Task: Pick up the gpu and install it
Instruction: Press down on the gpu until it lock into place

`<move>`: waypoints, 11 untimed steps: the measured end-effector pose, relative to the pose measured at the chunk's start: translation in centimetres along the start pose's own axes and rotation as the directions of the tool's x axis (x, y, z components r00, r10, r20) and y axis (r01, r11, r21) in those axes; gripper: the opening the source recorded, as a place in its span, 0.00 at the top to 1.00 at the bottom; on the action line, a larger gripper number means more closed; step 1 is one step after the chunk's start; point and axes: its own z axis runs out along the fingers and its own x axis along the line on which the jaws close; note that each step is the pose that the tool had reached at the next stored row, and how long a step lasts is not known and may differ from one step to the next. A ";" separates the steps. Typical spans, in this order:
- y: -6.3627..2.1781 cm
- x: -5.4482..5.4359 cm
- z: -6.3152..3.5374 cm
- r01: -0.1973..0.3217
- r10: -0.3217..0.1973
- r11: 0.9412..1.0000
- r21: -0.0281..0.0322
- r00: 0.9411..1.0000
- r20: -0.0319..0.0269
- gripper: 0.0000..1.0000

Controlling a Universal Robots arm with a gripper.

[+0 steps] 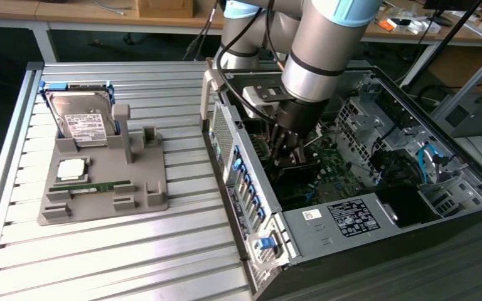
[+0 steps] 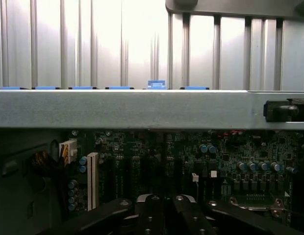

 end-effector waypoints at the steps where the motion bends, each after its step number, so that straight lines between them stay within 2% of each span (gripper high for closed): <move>1: 0.01 0.0 0.00 0.000 0.000 1.000 0.000 1.000 0.000 0.89; 7: 0.01 0.0 -0.13 0.000 0.000 1.000 0.001 1.000 0.001 0.89; 11: 0.04 0.0 -1.28 0.000 0.000 1.000 0.002 1.000 0.000 0.89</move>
